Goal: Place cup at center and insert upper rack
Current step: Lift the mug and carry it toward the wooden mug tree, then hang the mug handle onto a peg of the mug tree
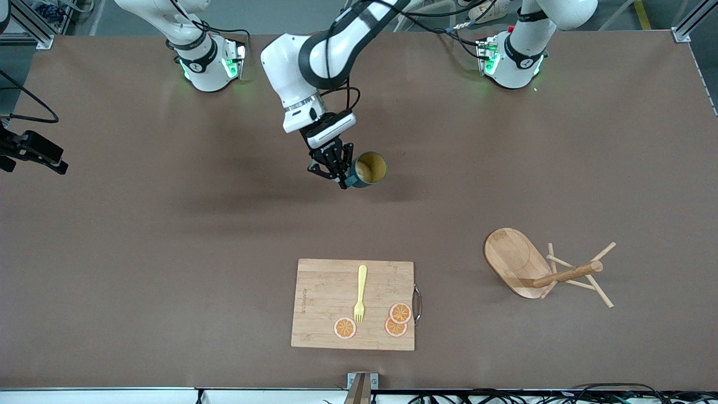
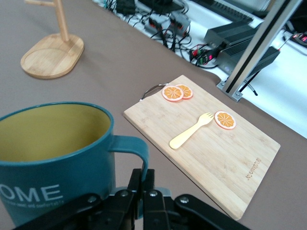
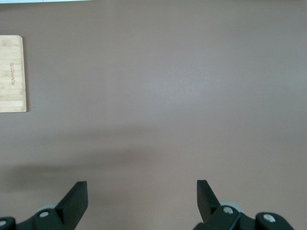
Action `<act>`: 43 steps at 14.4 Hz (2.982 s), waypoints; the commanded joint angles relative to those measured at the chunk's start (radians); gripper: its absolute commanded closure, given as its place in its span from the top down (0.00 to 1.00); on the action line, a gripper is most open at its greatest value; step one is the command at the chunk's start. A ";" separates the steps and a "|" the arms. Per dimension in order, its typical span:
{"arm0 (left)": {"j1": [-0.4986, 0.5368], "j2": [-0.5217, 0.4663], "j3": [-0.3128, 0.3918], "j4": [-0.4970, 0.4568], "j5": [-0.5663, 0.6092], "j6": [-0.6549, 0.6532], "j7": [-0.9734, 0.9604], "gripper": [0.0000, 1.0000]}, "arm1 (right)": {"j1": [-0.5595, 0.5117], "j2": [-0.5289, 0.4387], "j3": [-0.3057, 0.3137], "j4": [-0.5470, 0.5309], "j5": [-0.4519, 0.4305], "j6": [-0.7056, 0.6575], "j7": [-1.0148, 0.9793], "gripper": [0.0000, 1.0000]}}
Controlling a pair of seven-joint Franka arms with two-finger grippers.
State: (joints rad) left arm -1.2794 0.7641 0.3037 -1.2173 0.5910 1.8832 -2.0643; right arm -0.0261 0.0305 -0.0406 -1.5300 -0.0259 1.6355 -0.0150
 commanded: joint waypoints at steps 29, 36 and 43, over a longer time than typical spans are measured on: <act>0.728 -0.439 -0.011 -0.200 -1.167 0.010 0.790 0.00 | 0.006 -0.017 -0.004 -0.019 0.004 0.027 -0.005 1.00; 0.860 -0.445 -0.012 -0.257 -1.359 0.007 0.963 0.00 | 0.005 -0.014 -0.004 -0.019 0.004 0.047 -0.005 1.00; 0.930 -0.410 -0.012 -0.309 -1.494 0.010 1.093 0.00 | 0.005 -0.014 -0.004 -0.019 0.004 0.049 -0.005 1.00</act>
State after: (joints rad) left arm -0.3670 0.3493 0.3002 -1.5167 -0.8709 1.8847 -0.9984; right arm -0.0250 0.0308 -0.0408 -1.5310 -0.0245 1.6725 -0.0150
